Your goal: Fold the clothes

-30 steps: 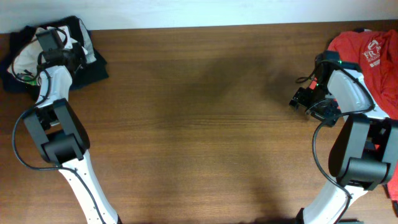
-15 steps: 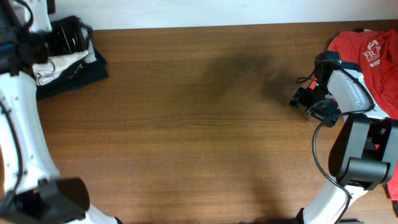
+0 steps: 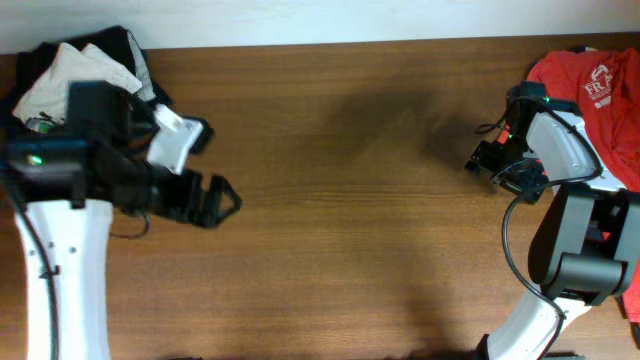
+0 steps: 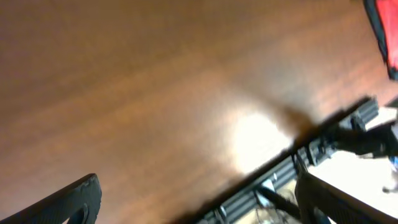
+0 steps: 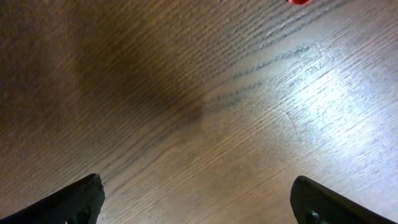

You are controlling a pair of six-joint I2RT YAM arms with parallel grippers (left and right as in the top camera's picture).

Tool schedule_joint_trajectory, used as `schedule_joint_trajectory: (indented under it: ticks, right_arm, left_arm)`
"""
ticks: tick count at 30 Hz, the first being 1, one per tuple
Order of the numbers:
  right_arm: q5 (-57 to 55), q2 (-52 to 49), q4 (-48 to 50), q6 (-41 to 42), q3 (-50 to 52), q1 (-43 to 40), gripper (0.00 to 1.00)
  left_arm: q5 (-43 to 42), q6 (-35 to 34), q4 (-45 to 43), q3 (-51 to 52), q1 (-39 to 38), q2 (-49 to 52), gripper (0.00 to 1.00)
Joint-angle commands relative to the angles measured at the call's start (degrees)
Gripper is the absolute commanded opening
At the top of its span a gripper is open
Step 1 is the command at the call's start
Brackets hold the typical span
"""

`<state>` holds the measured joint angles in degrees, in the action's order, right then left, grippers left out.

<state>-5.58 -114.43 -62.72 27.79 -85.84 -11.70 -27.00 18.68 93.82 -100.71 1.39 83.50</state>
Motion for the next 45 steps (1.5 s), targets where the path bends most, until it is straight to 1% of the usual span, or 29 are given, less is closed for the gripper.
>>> schedule_joint_trajectory:
  ticks: [1,2,4,6,9,11,13,14,16,18,19,20,21,24,27,29,31,34,35,36,38,41,42,44,45]
  right_arm:
    - [-0.26,0.07,-0.02,-0.31,-0.48,-0.28,0.99]
    - [-0.26,0.07,-0.02,-0.31,-0.48,-0.28,0.99]
    - [-0.26,0.07,0.0,-0.31,-0.48,-0.28,0.99]
    - [-0.26,0.07,0.0,-0.31,-0.48,-0.28,0.99]
    - [-0.26,0.07,-0.02,-0.31,-0.48,-0.28,0.99]
    - [-0.26,0.07,0.0,-0.31,-0.48,-0.28,0.99]
    - [-0.26,0.07,0.0,-0.31,-0.48,-0.28,0.99]
    - [-0.26,0.07,0.0,-0.31,-0.48,-0.28,0.98]
    - [-0.26,0.07,-0.02,-0.31,-0.48,-0.28,0.99]
    - [-0.26,0.07,-0.02,-0.31,-0.48,-0.28,0.99]
    - [-0.26,0.07,0.0,-0.31,-0.48,-0.28,0.99]
    - [-0.26,0.07,-0.02,-0.31,-0.48,-0.28,0.99]
    - [-0.26,0.07,0.0,-0.31,-0.48,-0.28,0.99]
    - [-0.26,0.07,0.0,-0.31,-0.48,-0.28,0.99]
    - [-0.26,0.07,-0.02,-0.31,-0.48,-0.28,0.99]
    - [-0.26,0.07,-0.02,-0.31,-0.48,-0.28,0.99]
    - [-0.26,0.07,0.0,-0.31,-0.48,-0.28,0.99]
    - [-0.26,0.07,0.0,-0.31,-0.48,-0.28,0.99]
    - [-0.26,0.07,0.0,-0.31,-0.48,-0.28,0.99]
    - [-0.26,0.07,-0.02,-0.31,-0.48,-0.28,0.99]
    - [-0.26,0.07,-0.02,-0.31,-0.48,-0.28,0.99]
    - [-0.26,0.07,0.0,-0.31,-0.48,-0.28,0.99]
    - [-0.26,0.07,0.0,-0.31,-0.48,-0.28,0.99]
    - [-0.26,0.07,0.0,-0.31,-0.48,-0.28,0.99]
    - [-0.26,0.07,0.0,-0.31,-0.48,-0.28,0.99]
  left_arm:
    - [-2.08,0.22,-1.55,12.7,-1.27,-5.49,0.99]
    - [-2.14,0.07,-1.16,15.63,-1.27,-5.6,0.99]
    - [-1.33,0.13,-1.86,18.29,-1.27,-5.57,0.99]
    - [-0.76,0.07,-5.11,20.44,-1.27,-5.57,0.99]
    - [-0.83,0.07,-5.18,22.62,-1.29,-5.53,0.99]
    - [-2.78,0.09,-9.55,24.3,-1.29,-5.53,0.99]
    - [-4.13,0.09,-15.72,27.43,-1.29,-6.01,0.99]
    - [-4.85,0.09,-20.28,29.86,-1.29,-7.23,0.99]
    - [-4.98,0.09,-30.91,36.81,-1.29,-11.61,0.99]
    - [-4.98,0.09,-43.8,46.23,-1.29,-19.37,0.99]
    - [-4.96,0.09,-47.93,49.22,-1.29,-22.38,0.99]
    - [-4.94,0.09,-53.55,53.86,-1.27,-28.0,0.99]
    - [-4.72,0.09,-55.95,57.57,-1.22,-34.4,0.99]
    - [-4.7,0.09,-55.39,60.02,-1.22,-46.97,0.99]
    - [-2.54,0.31,-55.58,61.09,-1.29,-55.84,0.99]
    - [-1.07,0.31,-56.65,63.54,-1.27,-59.47,0.99]
    - [0.48,0.31,-60.46,68.41,-1.22,-64.02,0.99]
    - [0.5,0.26,-72.96,78.75,-1.25,-70.95,0.99]
    - [2.62,-1.51,-76.72,82.62,-1.25,-73.75,0.99]
    - [4.94,-4.68,-78.42,84.48,-1.22,-75.1,0.99]
    - [13.6,-16.04,-83.38,89.94,-1.22,-78.62,0.99]
    - [14.88,-16.57,-90.62,94.97,-1.22,-81.5,0.99]
    - [16.33,-17.7,-92.78,97.15,-1.22,-83.03,0.99]
    - [22.29,-24.22,-95.06,99.86,-1.22,-83.23,0.99]
    - [23.28,-24.87,-95.12,100.26,-1.2,-83.23,0.99]
